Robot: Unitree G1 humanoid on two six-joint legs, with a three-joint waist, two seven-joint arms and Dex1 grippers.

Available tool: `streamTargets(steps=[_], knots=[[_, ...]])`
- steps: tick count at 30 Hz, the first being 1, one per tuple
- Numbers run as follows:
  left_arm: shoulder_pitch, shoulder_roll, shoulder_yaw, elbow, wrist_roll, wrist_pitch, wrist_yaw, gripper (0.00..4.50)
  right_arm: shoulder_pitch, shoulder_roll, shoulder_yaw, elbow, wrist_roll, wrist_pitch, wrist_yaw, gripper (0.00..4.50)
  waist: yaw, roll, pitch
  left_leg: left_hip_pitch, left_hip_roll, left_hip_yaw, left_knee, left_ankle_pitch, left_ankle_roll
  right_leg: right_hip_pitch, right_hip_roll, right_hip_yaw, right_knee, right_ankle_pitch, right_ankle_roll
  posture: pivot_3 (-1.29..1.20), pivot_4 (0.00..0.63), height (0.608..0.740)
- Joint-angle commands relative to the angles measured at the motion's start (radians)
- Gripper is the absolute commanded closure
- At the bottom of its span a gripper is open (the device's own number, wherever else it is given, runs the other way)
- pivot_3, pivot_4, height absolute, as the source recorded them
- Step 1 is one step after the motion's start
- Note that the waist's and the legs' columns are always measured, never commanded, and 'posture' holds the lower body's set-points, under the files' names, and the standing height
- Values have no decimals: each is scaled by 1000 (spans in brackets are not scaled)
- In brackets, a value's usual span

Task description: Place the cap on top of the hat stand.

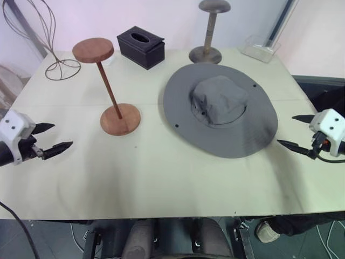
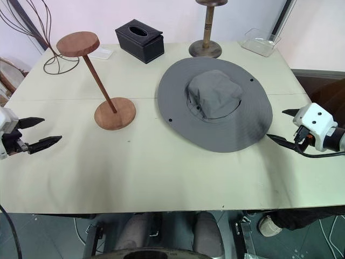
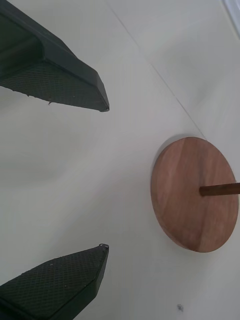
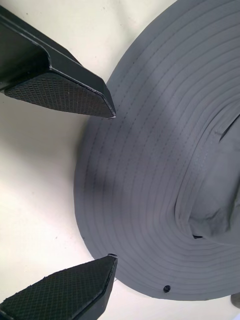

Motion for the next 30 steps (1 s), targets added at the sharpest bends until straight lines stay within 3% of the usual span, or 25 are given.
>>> streamTargets(steps=[1,13,20,25,30], knots=[[11,29,38,-29,3,-14,1,40,-16,-17,-12,-1,6,-16,6,60,0,0,0,0,0,0,0,0,0,0,0,0,0,0,0,0,150,740],[-15,36,42,-27,-43,52,-12,40,-11,-27,-28,-22,2,10,-1,60,0,0,0,0,0,0,0,0,0,-1,0,0,0,0,0,0,150,740],[-140,65,-36,-147,-151,210,-95,40,30,-53,-38,-109,-24,-14,-10,60,3,-1,0,0,0,2,1,0,0,0,0,0,0,0,0,0,150,740],[-198,90,-103,-354,-311,373,-190,40,67,-35,-36,-419,-28,144,-93,60,-1,-1,0,0,1,2,0,0,0,0,1,3,1,0,0,0,150,740],[-281,98,-228,-443,-351,405,-269,40,141,40,30,-762,-43,375,-214,60,3,-1,1,0,2,2,0,0,0,-1,5,4,1,0,0,0,150,740]])
